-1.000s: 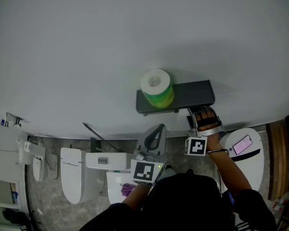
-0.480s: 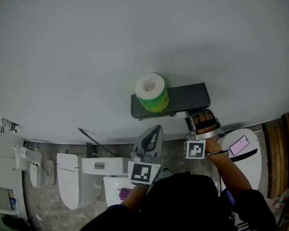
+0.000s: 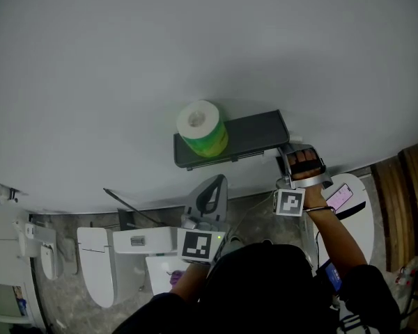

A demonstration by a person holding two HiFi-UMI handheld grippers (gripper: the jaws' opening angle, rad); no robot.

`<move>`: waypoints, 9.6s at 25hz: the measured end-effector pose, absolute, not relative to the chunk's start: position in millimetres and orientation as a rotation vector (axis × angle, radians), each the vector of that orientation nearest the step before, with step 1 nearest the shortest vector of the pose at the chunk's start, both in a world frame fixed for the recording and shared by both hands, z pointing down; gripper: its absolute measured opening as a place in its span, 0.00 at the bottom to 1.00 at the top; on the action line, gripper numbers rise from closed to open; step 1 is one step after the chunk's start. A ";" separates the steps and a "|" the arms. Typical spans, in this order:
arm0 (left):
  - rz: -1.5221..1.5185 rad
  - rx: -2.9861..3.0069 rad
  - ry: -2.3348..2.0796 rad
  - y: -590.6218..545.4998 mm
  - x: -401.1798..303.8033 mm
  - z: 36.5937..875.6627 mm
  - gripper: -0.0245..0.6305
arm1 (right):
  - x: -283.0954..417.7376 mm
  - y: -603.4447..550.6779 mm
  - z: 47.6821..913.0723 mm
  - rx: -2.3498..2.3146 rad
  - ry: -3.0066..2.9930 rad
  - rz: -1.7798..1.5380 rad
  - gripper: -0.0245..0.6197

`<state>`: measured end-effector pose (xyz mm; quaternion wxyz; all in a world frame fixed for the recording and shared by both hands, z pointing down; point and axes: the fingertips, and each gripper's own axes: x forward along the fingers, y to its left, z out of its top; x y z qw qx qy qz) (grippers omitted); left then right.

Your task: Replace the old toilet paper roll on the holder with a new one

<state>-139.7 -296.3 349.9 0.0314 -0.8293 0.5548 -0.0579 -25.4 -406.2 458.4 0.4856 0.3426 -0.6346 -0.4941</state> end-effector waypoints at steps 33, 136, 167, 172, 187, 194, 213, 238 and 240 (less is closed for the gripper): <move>-0.076 -2.535 1.777 -274.5 -149.5 346.8 0.06 | -28.6 -421.4 257.6 1.245 -2.187 -0.983 0.38; -0.210 -2.644 1.760 -282.0 -264.3 373.4 0.06 | -179.1 -354.9 201.6 1.052 -2.940 -0.229 0.63; -0.196 -2.620 1.657 -279.5 -115.9 372.8 0.06 | 105.1 -378.7 199.5 1.479 -2.378 -0.789 0.63; -0.256 -2.583 1.711 -276.5 -116.9 372.9 0.06 | 112.8 -395.6 275.3 1.427 -2.233 -0.777 0.63; -0.312 -2.549 1.796 -256.4 -131.6 382.7 0.06 | 72.4 -404.1 453.3 1.066 -1.916 -0.834 0.63; -0.330 -2.508 1.827 -255.5 -141.5 378.8 0.06 | 31.4 -400.9 460.9 0.939 -1.795 -0.998 0.63; -0.299 -2.478 1.896 -241.9 -182.7 379.8 0.06 | -54.2 -379.4 457.2 0.786 -1.597 -1.233 0.63; -0.233 -2.491 1.894 -233.2 -187.0 375.2 0.06 | -101.9 -355.6 452.2 0.657 -1.727 -1.161 0.63; -0.233 -2.495 1.885 -233.9 -183.4 377.2 0.06 | -97.7 -347.4 451.7 0.641 -1.756 -1.153 0.63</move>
